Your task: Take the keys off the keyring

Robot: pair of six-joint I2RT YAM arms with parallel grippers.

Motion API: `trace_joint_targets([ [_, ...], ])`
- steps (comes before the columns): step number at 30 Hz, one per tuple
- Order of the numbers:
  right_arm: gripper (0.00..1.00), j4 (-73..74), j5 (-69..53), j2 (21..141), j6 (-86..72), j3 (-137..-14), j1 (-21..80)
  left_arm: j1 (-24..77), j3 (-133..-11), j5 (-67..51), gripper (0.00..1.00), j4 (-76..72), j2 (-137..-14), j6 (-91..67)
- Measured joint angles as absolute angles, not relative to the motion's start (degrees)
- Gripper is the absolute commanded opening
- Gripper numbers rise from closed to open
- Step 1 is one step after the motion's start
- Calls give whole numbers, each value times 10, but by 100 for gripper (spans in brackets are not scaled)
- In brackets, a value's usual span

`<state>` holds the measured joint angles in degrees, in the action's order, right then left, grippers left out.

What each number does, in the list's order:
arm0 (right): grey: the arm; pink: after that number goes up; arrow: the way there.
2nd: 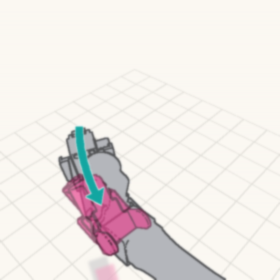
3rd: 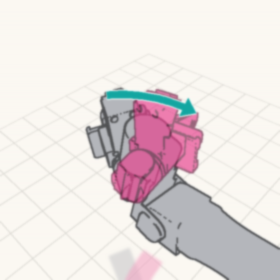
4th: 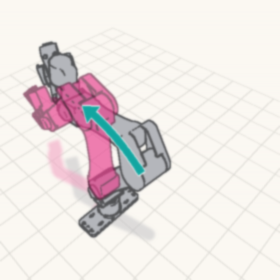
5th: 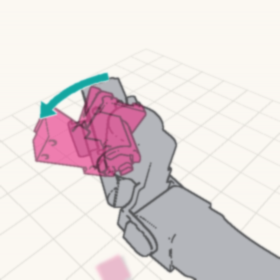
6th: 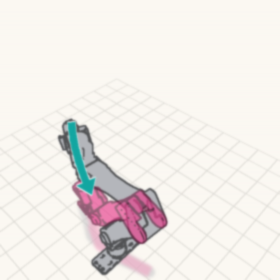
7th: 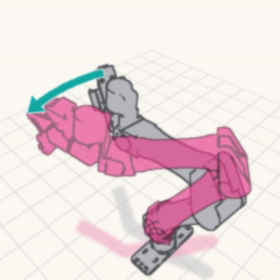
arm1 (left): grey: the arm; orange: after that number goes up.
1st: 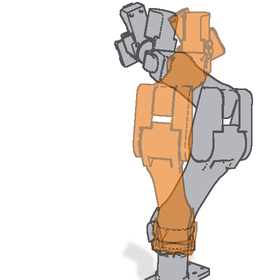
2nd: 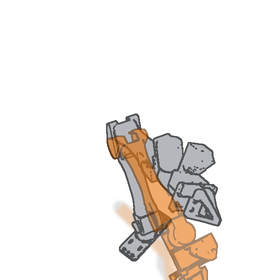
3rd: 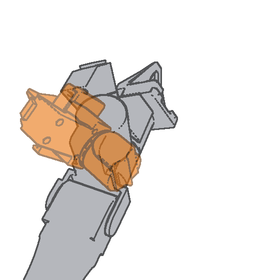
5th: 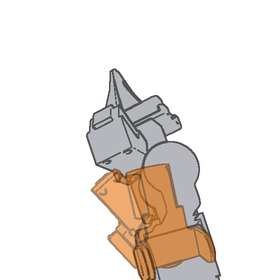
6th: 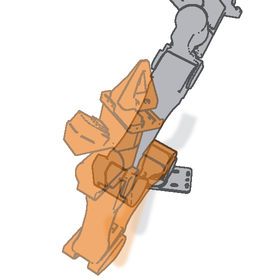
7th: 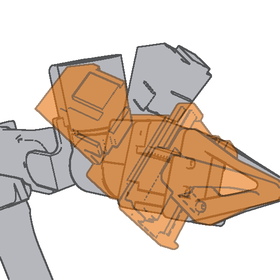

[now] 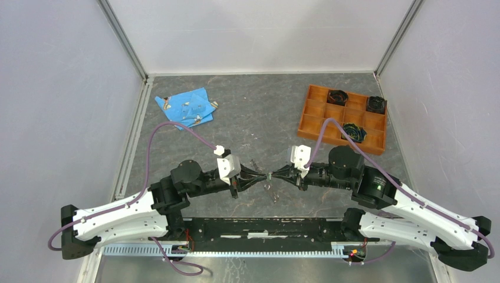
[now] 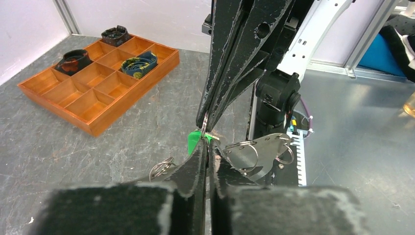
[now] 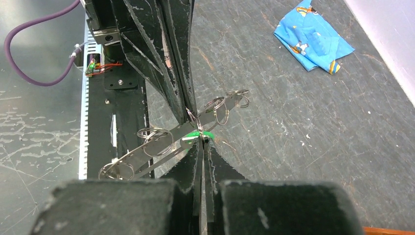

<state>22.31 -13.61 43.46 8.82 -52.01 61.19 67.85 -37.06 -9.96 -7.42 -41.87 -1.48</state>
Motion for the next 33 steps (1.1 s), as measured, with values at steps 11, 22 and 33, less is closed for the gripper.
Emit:
trace_joint_targets([
  [11,1,254,-115,450,109,-544,606,679,-371,-96,33,-78,-412,-15],
  [22,1,254,-116,451,123,-555,606,679,-372,-88,32,-77,-439,-15],
  [33,0,232,-36,449,83,-507,606,679,-372,-29,45,-74,-437,-27],
])
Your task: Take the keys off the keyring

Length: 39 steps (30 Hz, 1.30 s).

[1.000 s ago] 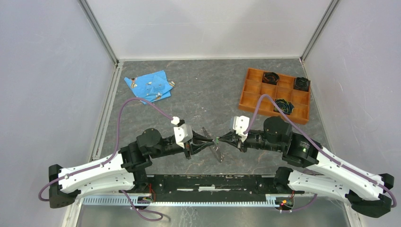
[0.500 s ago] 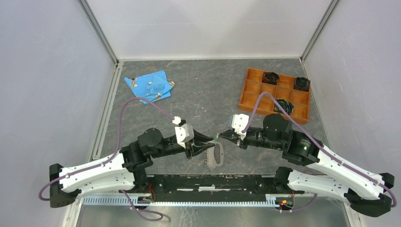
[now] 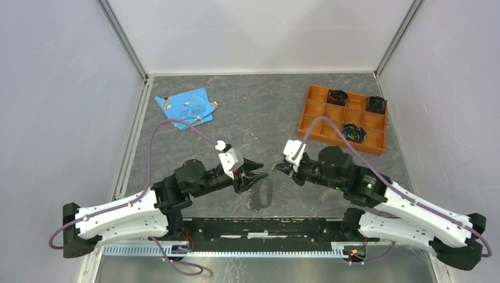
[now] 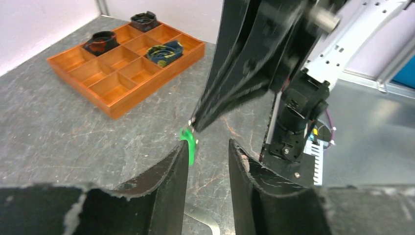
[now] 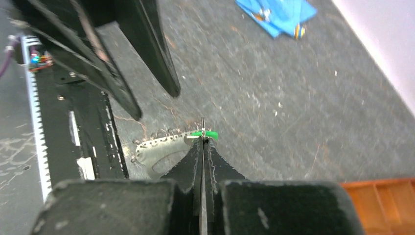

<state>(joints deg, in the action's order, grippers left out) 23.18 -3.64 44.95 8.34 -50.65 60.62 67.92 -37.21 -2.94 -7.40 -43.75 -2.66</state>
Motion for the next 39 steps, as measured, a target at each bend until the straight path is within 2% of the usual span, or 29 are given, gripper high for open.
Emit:
trace_joint_targets([
  [6,0,174,10,529,32,-421,586,680,-370,47,55,-74,-432,-63],
  [10,0,115,4,606,-1,-366,534,680,-368,112,61,-66,-430,-91],
  [17,1,-9,-13,721,-48,-339,441,673,-368,194,63,-28,-454,-130],
  [27,1,-112,-15,801,-76,-338,394,628,-368,193,69,-18,-483,-164],
  [39,15,-160,7,857,-92,-338,362,577,-361,147,73,-17,-493,-196],
])
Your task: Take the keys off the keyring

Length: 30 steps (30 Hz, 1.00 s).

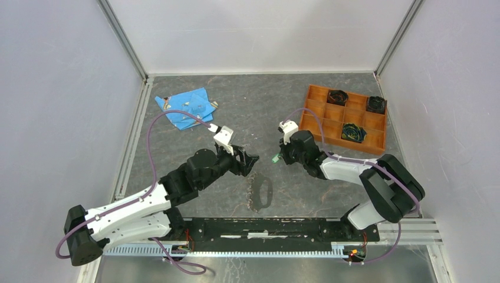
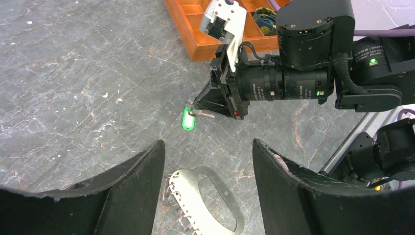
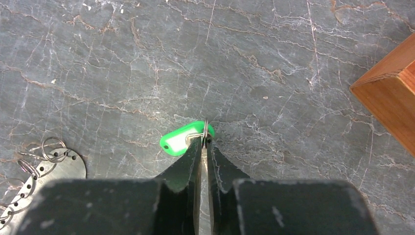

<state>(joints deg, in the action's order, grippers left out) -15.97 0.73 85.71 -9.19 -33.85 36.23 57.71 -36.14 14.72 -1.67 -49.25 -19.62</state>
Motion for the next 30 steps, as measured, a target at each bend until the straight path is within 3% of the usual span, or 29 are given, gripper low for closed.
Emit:
trace_joint_targets([
  [6,31,-163,12,860,-93,-339,359,576,-351,138,76,-16,-483,-201],
  [12,66,-151,18,831,-96,-340,358,576,-350,132,88,-12,-475,-201],
  [14,79,-142,22,797,-95,-339,358,576,-350,131,97,-6,-475,-201],
  [23,96,-112,62,590,-87,-333,358,576,-398,153,100,62,-490,-202],
  [30,98,-52,110,449,-78,-295,358,576,-446,232,100,125,-502,-234],
])
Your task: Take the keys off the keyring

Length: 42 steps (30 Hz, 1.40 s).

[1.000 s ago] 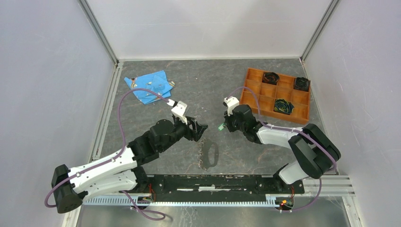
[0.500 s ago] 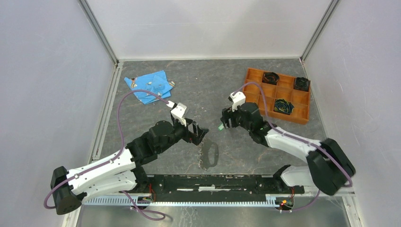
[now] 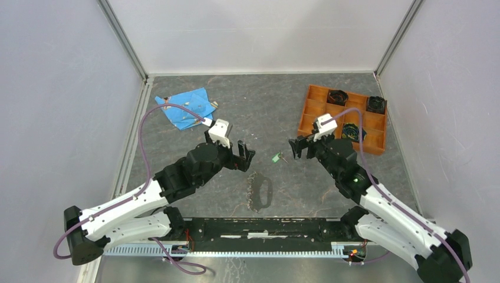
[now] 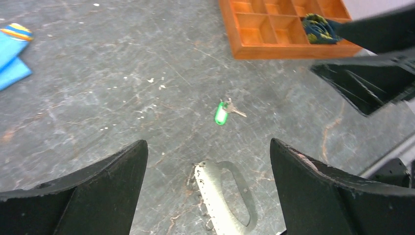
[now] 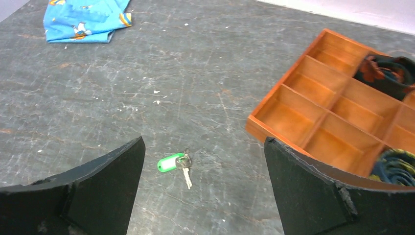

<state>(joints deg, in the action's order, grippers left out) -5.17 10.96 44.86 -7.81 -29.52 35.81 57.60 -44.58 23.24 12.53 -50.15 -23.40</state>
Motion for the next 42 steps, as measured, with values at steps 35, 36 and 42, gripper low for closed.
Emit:
trace_joint_targets([
  [35,98,58,210,230,-46,-269,358,576,-462,389,100,178,-443,-231],
  [36,98,58,210,230,-46,-270,358,576,-462,389,100,178,-443,-231],
  [42,98,58,210,230,-46,-270,358,576,-460,389,100,177,-442,-231],
])
